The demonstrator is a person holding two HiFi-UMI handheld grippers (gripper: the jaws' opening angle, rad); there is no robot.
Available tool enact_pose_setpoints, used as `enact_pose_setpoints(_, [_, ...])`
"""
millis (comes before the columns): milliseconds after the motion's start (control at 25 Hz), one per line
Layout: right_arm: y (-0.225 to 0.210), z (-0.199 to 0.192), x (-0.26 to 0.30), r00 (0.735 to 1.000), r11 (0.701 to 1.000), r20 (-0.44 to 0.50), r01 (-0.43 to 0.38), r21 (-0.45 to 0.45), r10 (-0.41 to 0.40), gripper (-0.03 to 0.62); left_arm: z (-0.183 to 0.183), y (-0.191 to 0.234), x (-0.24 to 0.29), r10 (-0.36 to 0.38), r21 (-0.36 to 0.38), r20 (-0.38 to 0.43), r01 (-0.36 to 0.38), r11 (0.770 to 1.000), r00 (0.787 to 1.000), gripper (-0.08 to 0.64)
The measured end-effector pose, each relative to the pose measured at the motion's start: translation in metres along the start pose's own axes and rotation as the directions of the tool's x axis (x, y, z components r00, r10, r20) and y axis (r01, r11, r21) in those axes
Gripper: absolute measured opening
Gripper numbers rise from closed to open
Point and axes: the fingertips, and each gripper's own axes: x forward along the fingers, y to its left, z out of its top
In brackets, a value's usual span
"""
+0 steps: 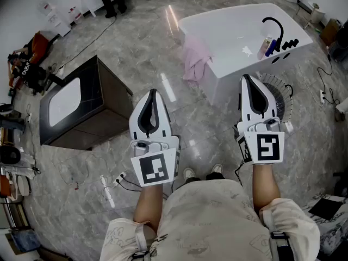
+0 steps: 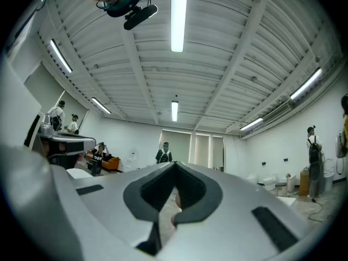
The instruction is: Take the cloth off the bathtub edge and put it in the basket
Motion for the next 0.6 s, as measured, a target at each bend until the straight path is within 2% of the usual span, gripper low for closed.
enact_pose_setpoints(400, [0.049,0.000,0.006,1.000,1.000,-0.011,0.008,0.003,-0.008,-0.012,-0.006,0.052,-0.023,0.010,-0.015,0.005,-0.009,1.000,1.000,0.003])
enact_pose_setpoints(600, [0.069,0.003,0.007,1.000,0.998,0.018,0.006,0.060,-0.007,-0.012,-0.009,0.077,-0.034,0.019,-0.013,0.009,-0.019,1.000,1.000,0.003])
